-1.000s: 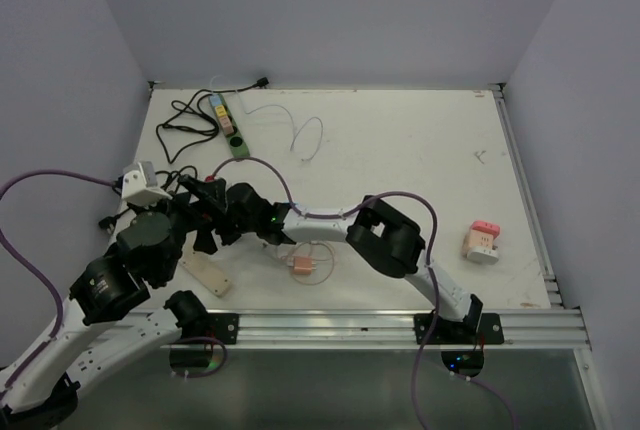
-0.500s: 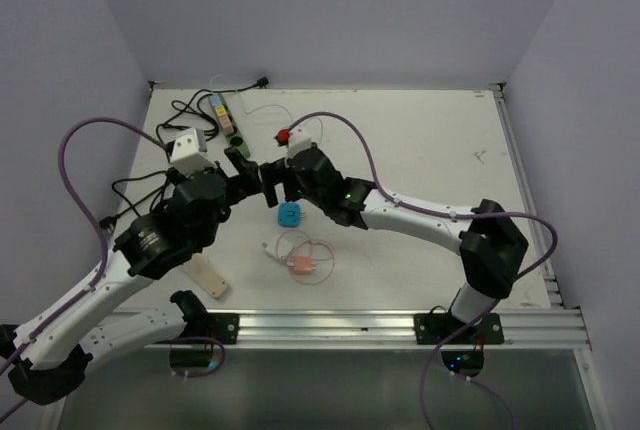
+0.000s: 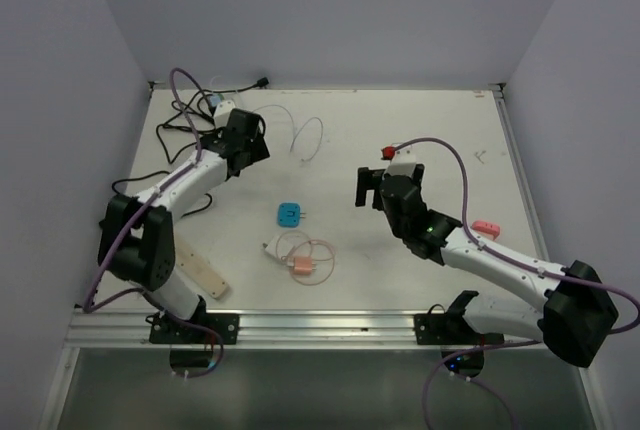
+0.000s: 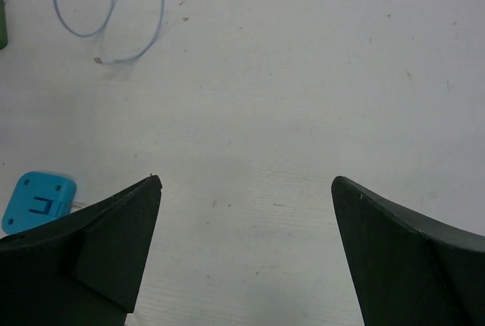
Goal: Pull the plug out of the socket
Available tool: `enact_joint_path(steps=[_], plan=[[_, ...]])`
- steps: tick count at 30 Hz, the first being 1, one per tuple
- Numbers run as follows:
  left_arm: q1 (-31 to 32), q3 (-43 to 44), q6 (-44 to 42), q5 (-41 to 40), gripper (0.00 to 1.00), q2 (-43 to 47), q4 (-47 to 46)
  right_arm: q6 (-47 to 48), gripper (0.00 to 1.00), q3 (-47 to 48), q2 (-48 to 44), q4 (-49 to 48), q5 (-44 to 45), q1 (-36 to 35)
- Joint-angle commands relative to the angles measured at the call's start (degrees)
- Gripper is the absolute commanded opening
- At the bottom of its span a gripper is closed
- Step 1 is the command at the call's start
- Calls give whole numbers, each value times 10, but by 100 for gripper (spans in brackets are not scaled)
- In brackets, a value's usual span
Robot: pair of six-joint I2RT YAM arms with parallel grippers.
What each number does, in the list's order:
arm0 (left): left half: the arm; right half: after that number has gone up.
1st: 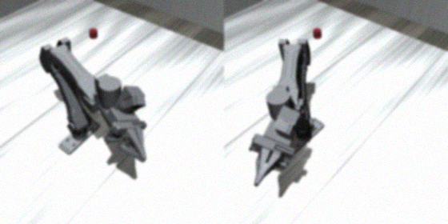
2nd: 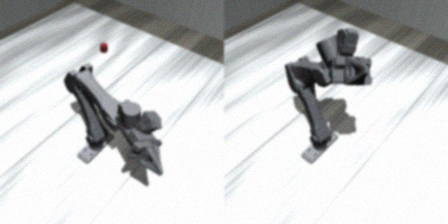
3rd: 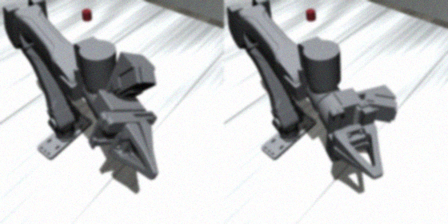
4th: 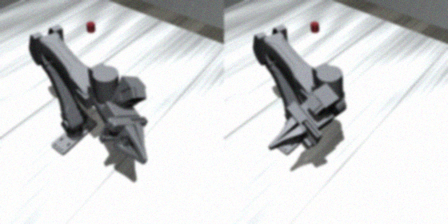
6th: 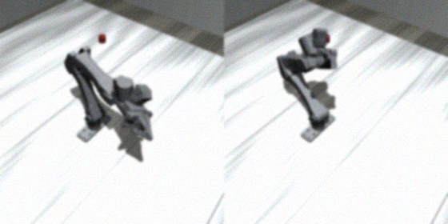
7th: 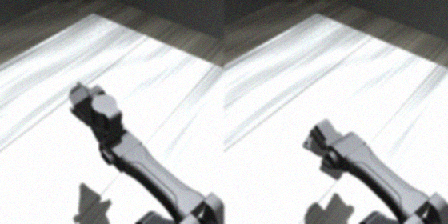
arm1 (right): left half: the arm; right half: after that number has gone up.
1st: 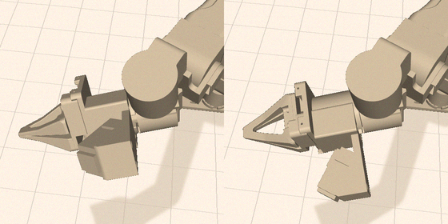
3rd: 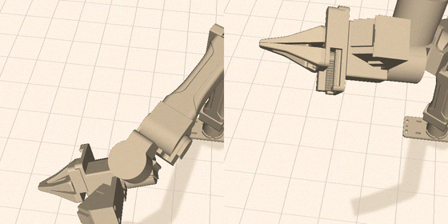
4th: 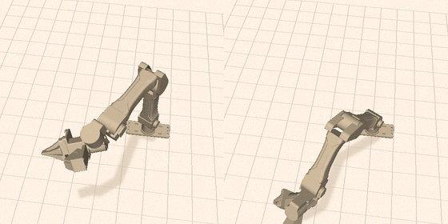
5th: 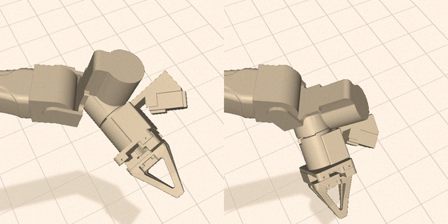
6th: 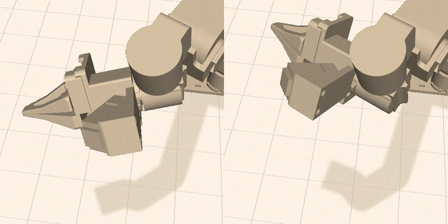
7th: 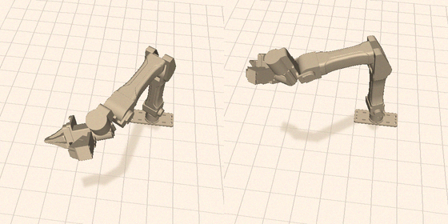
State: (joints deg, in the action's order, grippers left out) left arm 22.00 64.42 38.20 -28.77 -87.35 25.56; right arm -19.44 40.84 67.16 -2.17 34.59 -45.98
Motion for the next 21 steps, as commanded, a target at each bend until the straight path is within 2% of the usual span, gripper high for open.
enact_joint_path(steps=[1, 5, 11, 16, 21], plan=[[-45, 78, -19, 27, 98, -105, -57, 8, 99, -38, -28, -80, 36, 12], [-99, 196, -17, 53, 95, -229, -42, -4, 99, -48, -38, -87, 13, 30], [-130, 325, -30, 66, 89, -363, -26, -13, 99, -52, -27, -90, -8, 41], [-142, 357, -35, 72, 77, -410, -10, -16, 99, -52, -26, -91, -16, 46], [-142, 317, -37, 93, 55, -390, -26, -15, 99, -47, -25, -89, -34, 48]])
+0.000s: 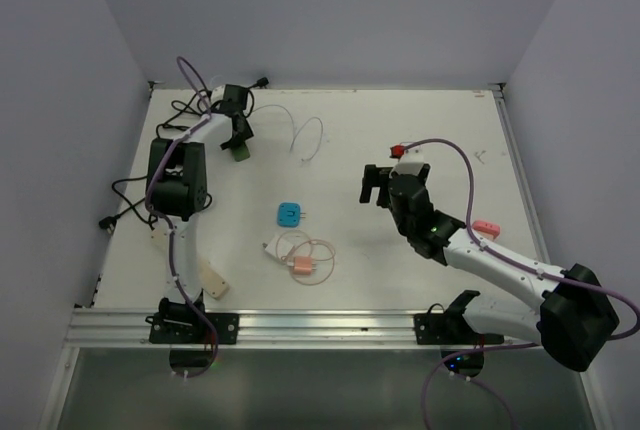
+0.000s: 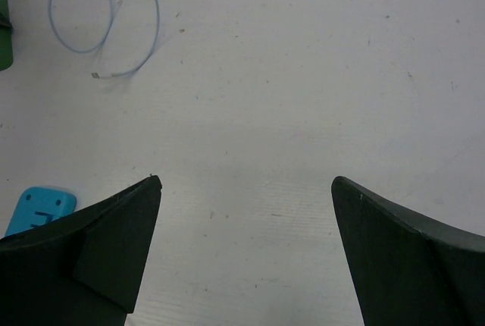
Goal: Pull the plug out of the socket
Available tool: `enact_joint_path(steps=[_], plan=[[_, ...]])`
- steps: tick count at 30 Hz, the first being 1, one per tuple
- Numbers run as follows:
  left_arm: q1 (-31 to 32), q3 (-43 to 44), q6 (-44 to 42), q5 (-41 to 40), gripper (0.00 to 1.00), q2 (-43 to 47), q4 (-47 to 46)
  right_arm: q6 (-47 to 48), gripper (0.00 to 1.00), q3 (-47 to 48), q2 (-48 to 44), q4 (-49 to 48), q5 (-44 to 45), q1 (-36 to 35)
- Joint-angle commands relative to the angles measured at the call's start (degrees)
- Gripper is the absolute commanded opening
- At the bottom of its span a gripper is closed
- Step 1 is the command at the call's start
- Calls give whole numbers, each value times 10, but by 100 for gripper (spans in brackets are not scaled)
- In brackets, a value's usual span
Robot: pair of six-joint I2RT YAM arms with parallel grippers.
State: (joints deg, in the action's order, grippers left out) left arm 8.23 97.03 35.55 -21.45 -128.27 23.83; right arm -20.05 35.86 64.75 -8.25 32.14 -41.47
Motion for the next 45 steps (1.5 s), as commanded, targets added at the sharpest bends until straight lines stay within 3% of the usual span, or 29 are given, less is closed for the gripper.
enact_joint_path(steps=[1, 5, 11, 17, 22, 32, 45], plan=[[-3, -16, -10, 25, 51, 25, -9, -8, 99, 3, 0, -27, -12, 2], [7, -85, -5, 48, 27, 74, -28, -2, 99, 9, -4, -25, -37, 3], [54, -169, -4, 69, 1, 169, -46, -7, 98, 28, -12, -9, -93, 3], [126, -235, 14, 107, 0, 270, -64, -60, 97, 39, -9, 4, -161, 3], [174, -304, 58, 195, 0, 334, -110, -128, 96, 36, 5, -15, -231, 3], [253, -417, 88, 296, 0, 430, -207, -214, 94, 28, -5, 10, -185, 12], [329, -497, 133, 295, 0, 462, -362, -397, 83, 15, 107, -49, -269, 44]])
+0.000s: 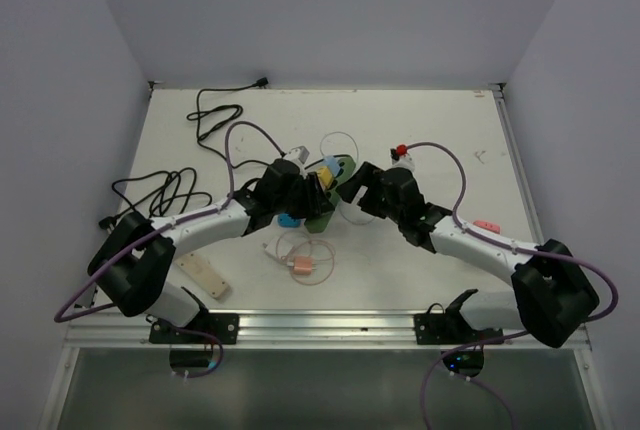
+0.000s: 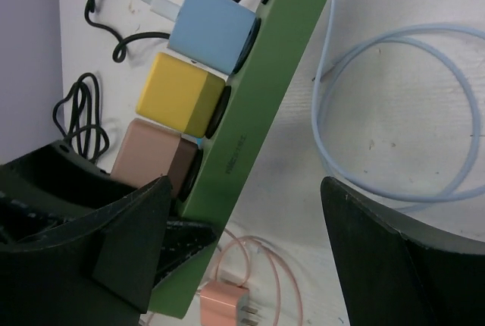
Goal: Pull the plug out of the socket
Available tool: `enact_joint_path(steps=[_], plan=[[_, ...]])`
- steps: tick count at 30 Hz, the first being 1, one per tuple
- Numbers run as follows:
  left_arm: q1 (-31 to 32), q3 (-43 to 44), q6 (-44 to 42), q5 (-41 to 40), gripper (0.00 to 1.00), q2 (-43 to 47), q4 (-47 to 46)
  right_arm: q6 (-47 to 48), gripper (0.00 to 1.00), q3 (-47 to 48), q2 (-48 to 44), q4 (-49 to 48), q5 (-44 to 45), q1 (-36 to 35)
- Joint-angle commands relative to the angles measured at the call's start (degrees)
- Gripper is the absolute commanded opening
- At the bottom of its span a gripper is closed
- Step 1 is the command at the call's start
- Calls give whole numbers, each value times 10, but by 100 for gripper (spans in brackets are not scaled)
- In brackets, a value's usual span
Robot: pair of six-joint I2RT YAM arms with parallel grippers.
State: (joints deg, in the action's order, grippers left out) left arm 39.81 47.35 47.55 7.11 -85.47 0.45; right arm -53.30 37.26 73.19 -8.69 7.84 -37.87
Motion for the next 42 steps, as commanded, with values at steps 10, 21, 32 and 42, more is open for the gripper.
enact_joint_path(steps=[10, 21, 32, 42], plan=[[44, -17, -6, -14, 0, 29, -172, -101, 78, 0, 75, -87, -70, 30], [58, -49, -13, -39, 0, 43, -221, -112, 45, -31, 92, -124, -96, 45], [59, -68, -10, -24, 23, 45, -236, -32, 0, -25, 72, -94, -100, 57], [51, -76, -28, -34, 93, 96, -175, 115, 0, -5, -7, -34, -95, 70]])
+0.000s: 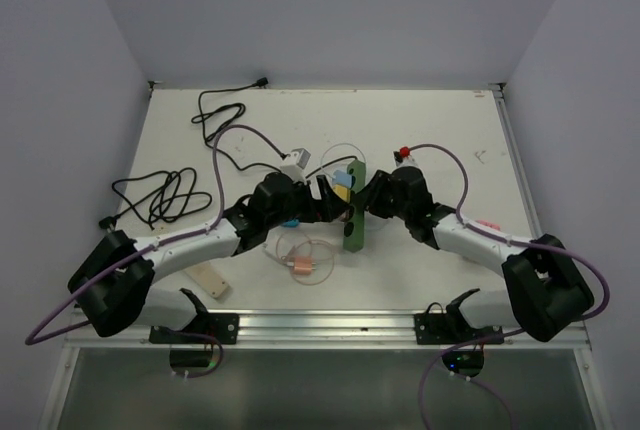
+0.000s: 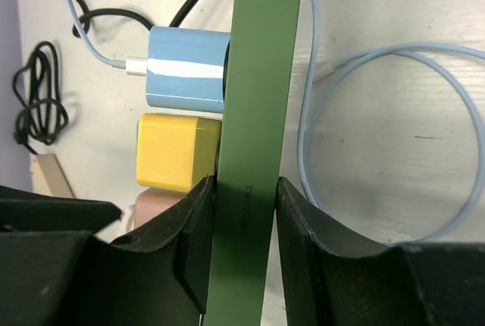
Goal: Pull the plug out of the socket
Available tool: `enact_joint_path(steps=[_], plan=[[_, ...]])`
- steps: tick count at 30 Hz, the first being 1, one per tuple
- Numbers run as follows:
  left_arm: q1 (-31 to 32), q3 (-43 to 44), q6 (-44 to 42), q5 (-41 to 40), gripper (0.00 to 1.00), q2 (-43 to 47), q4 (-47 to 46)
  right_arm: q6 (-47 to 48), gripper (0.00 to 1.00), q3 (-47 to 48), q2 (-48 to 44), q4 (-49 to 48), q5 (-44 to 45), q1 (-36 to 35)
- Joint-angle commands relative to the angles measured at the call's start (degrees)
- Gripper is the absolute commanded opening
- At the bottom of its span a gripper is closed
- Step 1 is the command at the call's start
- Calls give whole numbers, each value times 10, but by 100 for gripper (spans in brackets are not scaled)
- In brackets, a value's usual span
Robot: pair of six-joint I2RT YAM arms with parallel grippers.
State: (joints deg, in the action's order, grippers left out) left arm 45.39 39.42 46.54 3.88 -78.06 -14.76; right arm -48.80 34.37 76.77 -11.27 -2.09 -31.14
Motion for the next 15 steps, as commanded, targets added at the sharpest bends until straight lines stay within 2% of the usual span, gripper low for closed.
enact_joint_path(steps=[1, 7, 15], plan=[[-7, 3, -21, -2, 93, 26, -19, 77, 0, 28, -46, -3, 2, 4], [-19, 7, 2, 30, 90, 8, -14, 114, 0, 34, -63, 8, -12, 6], [-16, 13, 77, 93, 78, -56, -51, 109, 0, 28, -67, -5, -16, 6]])
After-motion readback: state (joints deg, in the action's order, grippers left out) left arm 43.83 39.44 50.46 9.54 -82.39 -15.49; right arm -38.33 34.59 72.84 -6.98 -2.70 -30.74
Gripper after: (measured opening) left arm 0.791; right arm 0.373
